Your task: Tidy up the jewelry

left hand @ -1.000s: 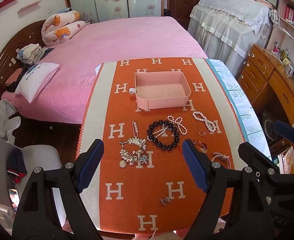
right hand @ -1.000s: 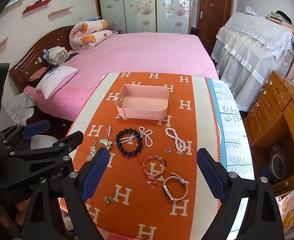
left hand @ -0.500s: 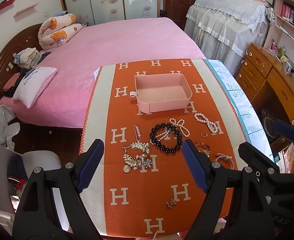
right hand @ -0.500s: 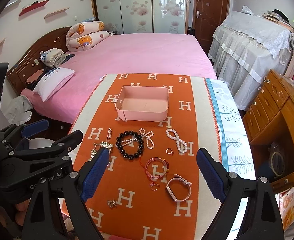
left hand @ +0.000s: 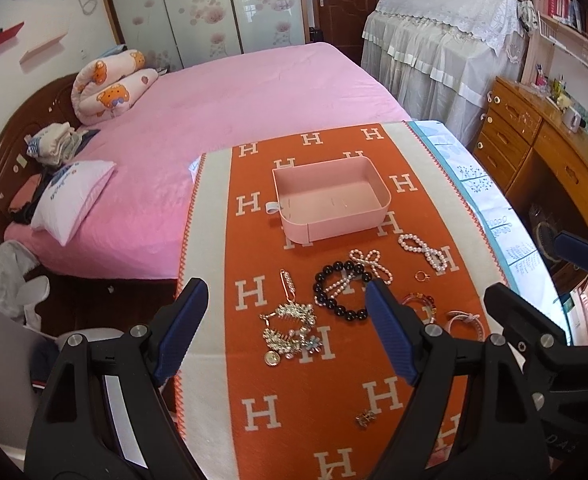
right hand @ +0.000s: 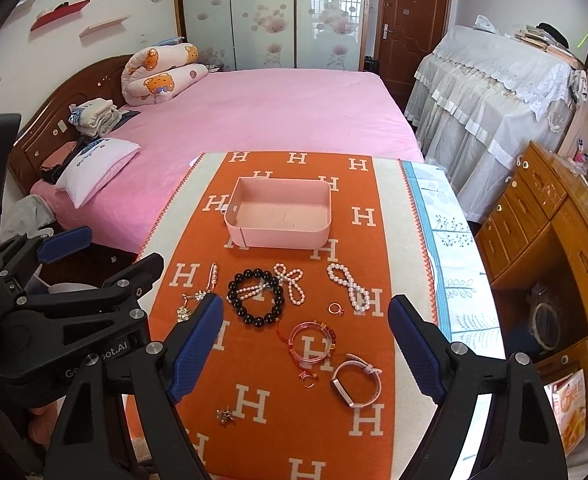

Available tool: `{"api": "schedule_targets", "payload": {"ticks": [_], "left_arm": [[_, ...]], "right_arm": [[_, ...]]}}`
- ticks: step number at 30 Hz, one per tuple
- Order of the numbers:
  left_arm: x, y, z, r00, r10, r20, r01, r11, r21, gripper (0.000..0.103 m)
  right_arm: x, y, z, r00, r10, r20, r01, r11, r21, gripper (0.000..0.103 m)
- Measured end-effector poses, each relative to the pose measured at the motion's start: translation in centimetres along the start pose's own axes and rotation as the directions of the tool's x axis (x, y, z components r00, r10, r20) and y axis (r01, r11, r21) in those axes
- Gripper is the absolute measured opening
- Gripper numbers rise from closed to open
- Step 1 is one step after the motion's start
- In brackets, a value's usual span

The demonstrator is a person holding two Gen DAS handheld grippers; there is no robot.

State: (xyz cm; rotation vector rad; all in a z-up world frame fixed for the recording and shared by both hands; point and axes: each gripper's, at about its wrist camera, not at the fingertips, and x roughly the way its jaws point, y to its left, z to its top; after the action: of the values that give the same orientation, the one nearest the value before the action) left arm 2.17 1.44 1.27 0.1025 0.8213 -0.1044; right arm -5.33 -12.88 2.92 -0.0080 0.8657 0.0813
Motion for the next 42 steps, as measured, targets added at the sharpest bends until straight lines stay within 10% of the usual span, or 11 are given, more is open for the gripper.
{"api": "schedule_targets", "payload": {"ticks": [8,19,27,42], "left_arm": [[2.9,-0.9,2.0,0.991,-0.06,-0.116,0.073,0.991,0.111,0.079],[9.4,-1.0,4.3,0.952,-0.152,-0.267,0.162,0.987,0.013,0.079],[16.0,-2.9,5.1,0.931,-0.146,-0.334,0.165,0.986,0.028,0.079],[29.1,-8.9,2.4,0.835,-0.085,-0.544,0.183,0.974,0.129,0.072]], "right_arm": [[0.0,-2.0,0.2,1.0,-0.026,-0.009,0.027,0.997,0.071,0.085],[2.9,-10.9,0.2,0.995,-0.039,-0.096,0.059,0.975,0.216,0.076],[12.1,-13.4,0.6,0.977,0.012,-0.213,0.017,0.991,0.136,0.067],[30.0,-11.5,0.5,0.908,0.185,-0.376,-0.212,0.977,-0.031,0.06]]}}
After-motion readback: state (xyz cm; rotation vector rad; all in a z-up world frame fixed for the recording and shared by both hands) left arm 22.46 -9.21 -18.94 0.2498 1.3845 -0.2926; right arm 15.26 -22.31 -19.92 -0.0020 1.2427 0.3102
